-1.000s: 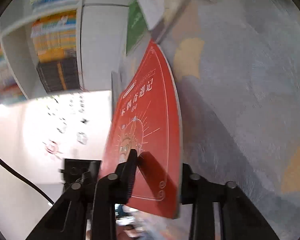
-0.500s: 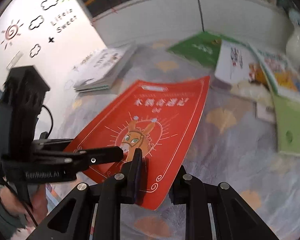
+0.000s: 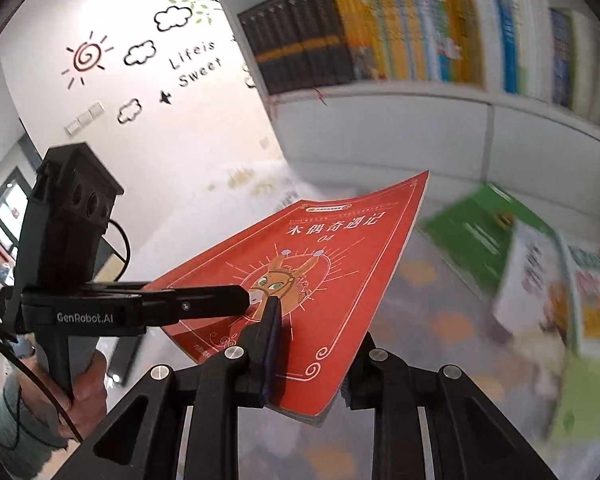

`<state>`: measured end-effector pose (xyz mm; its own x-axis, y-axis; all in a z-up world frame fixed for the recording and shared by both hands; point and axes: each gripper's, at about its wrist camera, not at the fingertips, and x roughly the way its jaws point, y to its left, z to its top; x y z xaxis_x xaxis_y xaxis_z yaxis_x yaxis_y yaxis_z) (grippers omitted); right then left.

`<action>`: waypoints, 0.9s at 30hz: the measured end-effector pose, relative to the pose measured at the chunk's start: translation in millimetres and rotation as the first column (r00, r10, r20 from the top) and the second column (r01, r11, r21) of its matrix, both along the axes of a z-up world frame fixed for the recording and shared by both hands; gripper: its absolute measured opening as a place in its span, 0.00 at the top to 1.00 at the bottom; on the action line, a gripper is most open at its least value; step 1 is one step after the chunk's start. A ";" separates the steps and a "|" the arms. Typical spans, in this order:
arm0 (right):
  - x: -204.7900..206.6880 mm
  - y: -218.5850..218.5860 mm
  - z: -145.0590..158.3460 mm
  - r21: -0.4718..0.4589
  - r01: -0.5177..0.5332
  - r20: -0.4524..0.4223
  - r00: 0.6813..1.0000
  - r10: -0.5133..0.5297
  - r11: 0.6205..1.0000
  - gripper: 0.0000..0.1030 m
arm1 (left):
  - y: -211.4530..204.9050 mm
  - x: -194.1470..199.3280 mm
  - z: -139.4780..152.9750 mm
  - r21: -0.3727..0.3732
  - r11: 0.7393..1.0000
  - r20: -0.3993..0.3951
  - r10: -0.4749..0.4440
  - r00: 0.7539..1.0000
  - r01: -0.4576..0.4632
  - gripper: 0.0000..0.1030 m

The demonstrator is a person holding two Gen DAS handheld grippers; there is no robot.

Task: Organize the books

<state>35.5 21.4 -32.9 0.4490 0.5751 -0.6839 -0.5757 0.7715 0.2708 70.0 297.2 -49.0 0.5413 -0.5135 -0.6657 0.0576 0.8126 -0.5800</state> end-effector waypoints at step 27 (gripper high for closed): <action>150.9 138.3 -109.7 0.007 -0.032 -0.260 0.965 0.033 0.999 0.73 | 123.8 88.0 -108.6 0.050 0.959 -0.194 0.282 0.940 -0.278 0.61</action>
